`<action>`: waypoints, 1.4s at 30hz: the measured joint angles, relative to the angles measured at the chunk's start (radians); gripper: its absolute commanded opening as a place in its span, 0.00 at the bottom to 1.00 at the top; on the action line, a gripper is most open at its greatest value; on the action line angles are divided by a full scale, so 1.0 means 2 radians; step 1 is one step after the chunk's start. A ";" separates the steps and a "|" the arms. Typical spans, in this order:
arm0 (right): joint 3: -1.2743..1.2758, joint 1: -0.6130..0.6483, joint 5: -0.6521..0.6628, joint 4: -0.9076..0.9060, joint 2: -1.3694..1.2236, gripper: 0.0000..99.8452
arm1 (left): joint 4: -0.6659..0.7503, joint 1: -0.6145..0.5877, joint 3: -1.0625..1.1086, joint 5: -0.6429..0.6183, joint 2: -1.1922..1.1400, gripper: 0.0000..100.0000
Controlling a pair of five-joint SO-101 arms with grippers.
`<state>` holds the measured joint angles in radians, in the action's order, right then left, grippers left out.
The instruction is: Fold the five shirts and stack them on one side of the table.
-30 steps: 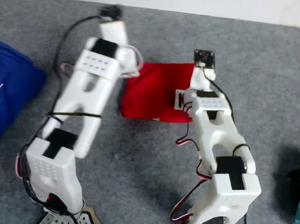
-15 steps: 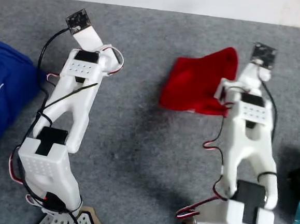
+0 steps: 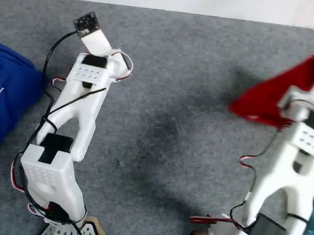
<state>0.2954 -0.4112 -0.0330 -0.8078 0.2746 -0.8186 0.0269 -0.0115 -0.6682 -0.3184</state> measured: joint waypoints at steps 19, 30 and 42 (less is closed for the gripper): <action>-0.150 -0.173 0.077 -0.059 0.003 0.01 | 0.003 0.015 0.010 0.001 0.000 0.05; -0.209 -0.196 0.160 -0.060 0.003 0.01 | 0.003 0.015 0.015 -0.001 0.000 0.05; -0.180 -0.281 0.223 -0.060 0.003 0.01 | 0.003 0.023 0.016 -0.001 0.000 0.05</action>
<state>-0.0652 -0.9728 0.4135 -0.9275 0.2808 -0.8124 0.0729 0.0207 -0.6697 -0.3184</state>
